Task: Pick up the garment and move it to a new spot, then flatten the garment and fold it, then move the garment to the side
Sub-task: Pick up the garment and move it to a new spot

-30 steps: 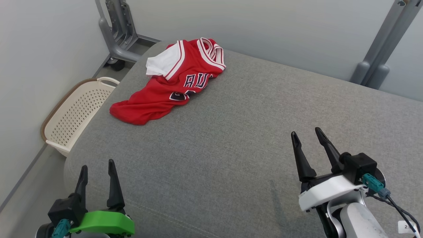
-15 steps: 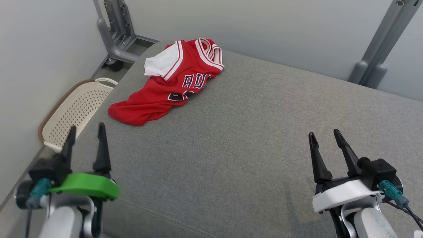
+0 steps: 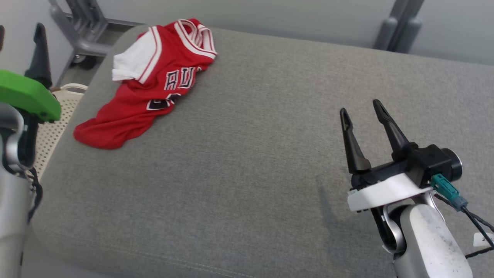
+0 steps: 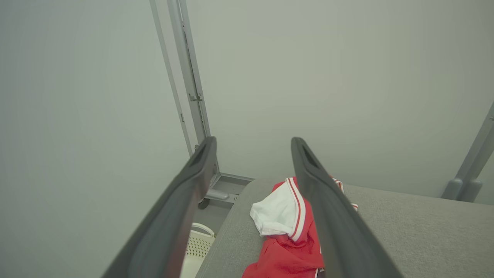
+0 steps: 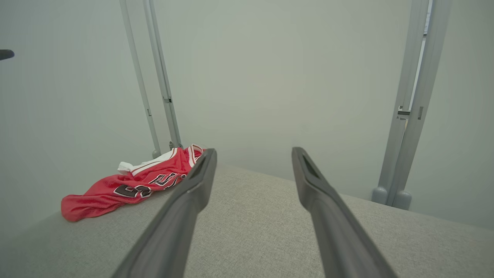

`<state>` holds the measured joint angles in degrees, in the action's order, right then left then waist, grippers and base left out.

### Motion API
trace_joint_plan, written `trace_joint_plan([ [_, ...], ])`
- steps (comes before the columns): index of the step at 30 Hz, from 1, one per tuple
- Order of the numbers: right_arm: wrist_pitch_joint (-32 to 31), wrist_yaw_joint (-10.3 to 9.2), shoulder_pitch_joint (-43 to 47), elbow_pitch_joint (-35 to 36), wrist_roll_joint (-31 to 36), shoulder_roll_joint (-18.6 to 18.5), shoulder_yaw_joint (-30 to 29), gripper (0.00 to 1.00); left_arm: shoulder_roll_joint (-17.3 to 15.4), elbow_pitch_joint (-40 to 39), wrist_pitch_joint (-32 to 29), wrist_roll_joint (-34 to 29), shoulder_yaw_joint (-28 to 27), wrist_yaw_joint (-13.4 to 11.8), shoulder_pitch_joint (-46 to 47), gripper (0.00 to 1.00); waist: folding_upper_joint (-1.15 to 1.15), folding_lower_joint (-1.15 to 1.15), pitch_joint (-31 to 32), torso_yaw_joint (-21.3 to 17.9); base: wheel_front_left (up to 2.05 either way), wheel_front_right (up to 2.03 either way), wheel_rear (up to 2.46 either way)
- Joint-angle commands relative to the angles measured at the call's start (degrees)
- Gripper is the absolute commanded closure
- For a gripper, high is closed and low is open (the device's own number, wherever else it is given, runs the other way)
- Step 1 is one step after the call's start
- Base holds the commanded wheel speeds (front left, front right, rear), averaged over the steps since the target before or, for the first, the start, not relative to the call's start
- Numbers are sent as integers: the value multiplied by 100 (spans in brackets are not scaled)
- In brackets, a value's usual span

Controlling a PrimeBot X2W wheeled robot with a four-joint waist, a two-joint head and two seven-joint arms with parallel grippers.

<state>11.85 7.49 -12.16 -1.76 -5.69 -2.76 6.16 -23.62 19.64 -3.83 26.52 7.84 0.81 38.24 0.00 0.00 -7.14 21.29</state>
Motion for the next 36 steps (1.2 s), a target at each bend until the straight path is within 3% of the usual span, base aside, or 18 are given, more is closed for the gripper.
trace_joint_plan([
  [1, -31, 1, -157, 52, 76, -25, 75, 0, -69, 145, -93, 64, -12, 57, 273, 0, 0, 0, -814, -830, 0, 0, 0],
  [7, -50, 1, -565, 228, 134, -25, 266, 0, -337, 1245, -600, 42, 97, 251, 1180, 0, 0, 0, -1487, -1510, 0, 0, 0],
  [13, -88, 1, -706, 418, 233, -73, 235, 0, -503, 2255, -1088, 98, 172, 343, 1676, 0, 0, 0, -2008, -1952, 0, 0, 0],
  [22, -136, 1, -734, 692, 274, -157, 211, 0, -683, 3098, -1131, 96, 157, 190, 1948, 0, 0, 0, -2479, -2144, 0, 0, 0],
  [34, -166, 1, -745, 804, 284, -203, 230, 0, -890, 3726, -887, 46, 102, -133, 1903, 0, 0, 0, -2659, -2228, 0, 0, 0],
  [35, -161, 1, -745, 809, 287, -208, 223, 0, -873, 3756, -886, 53, 102, -167, 1884, 2, 0, 0, -2660, -2230, 0, 0, 0],
  [36, -154, 1, -748, 813, 293, -208, 222, 0, -895, 3789, -862, 73, 94, -163, 1875, 50, 0, 0, -2665, -2234, 0, 0, 0],
])
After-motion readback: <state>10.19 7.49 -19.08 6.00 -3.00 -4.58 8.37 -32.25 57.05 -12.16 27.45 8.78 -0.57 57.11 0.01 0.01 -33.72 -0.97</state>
